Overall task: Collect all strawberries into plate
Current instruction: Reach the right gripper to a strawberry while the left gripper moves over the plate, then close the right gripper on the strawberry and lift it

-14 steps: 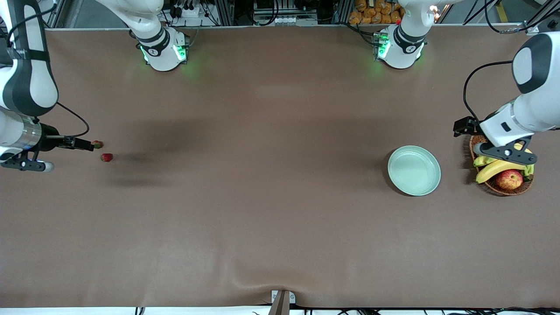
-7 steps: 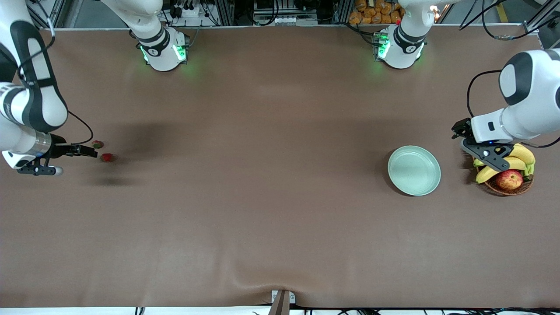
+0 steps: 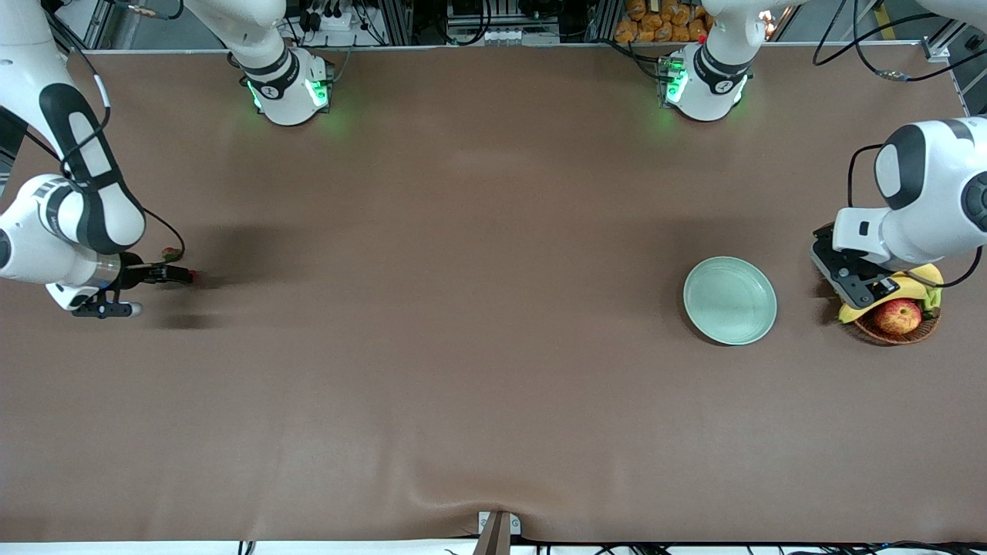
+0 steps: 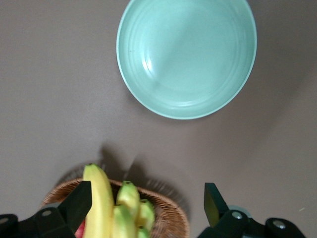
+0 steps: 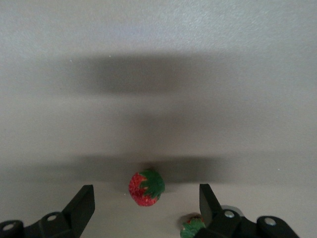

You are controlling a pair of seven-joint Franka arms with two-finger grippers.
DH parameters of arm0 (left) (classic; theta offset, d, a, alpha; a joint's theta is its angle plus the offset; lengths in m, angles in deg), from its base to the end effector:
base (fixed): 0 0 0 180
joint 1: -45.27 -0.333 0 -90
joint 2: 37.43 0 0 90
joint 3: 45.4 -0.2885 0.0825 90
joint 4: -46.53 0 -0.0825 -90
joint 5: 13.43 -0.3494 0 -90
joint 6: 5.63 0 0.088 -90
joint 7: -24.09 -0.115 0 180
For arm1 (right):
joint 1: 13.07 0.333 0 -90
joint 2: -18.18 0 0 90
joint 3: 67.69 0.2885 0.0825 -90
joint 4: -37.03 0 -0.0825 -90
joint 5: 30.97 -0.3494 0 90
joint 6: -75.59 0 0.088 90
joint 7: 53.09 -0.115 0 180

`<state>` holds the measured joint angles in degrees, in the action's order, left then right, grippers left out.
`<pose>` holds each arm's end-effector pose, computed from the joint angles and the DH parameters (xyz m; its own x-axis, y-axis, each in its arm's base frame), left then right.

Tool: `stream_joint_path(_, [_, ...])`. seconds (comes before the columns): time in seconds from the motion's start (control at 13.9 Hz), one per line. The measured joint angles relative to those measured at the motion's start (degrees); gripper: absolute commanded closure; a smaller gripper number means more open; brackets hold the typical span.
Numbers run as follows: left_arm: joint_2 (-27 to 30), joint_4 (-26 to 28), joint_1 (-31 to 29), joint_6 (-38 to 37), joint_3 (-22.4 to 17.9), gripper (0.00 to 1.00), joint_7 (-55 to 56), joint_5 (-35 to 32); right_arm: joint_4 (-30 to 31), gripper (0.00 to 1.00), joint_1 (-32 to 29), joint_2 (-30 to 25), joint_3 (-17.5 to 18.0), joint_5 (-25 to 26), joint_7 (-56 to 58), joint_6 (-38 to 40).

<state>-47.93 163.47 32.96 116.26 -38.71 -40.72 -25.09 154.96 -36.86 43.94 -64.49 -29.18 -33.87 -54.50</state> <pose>0.5347 0.0641 0.3330 0.4017 -0.8999 -0.1699 -0.9103 -0.4126 0.0327 0.4975 -0.1874 0.1922 0.9757 0.0057 -0.2192 -0.0128 -0.9965 -0.0825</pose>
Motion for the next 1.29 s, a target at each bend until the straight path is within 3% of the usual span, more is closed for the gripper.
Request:
stream_joint_path(0.22, [-2.6, 1.6, -0.2, 6.4, 0.0, 0.0, -1.8, -7.7, 0.0, 0.36, 0.0, 0.4, 0.1, 1.7, 0.1, 0.0])
stream_joint_path(0.57, [-5.5, 7.6, -2.3, 17.3, 0.0, 0.0, -2.5, -11.3, 0.2, 0.4, 0.1, 1.7, 0.2, 1.8, 0.1, -0.8])
stream_joint_path(0.65, [-6.5, 7.9, -3.0, 18.9, 0.0, 0.0, -2.5, -12.7, 0.2, 0.52, 0.1, 2.1, 0.2, 1.8, 0.1, -1.1])
stream_joint_path(0.72, [-7.4, 7.9, -3.6, 20.1, 0.0, 0.0, -2.5, -14.1, 0.2, 0.73, 0.1, 2.4, 0.2, 1.8, 0.1, -1.4])
stream_joint_path(0.93, [-9.1, 8.0, -4.3, 22.6, 0.0, 0.0, -2.2, -14.8, 0.1, 1.0, 0.0, 2.7, 0.1, 2.1, 0.2, -1.7])
stream_joint_path(1.15, [-11.2, 8.2, -4.1, 25.3, 0.3, 0.0, -0.2, -16.7, -0.6, 1.0, 0.1, 2.7, 0.5, 2.1, -0.2, 0.1])
stream_joint_path(1.29, [-13.0, 8.2, -4.1, 27.0, 0.4, 0.09, 2.3, -20.1, -2.8, 1.0, 1.1, 2.6, 0.8, 2.1, -2.2, 3.8])
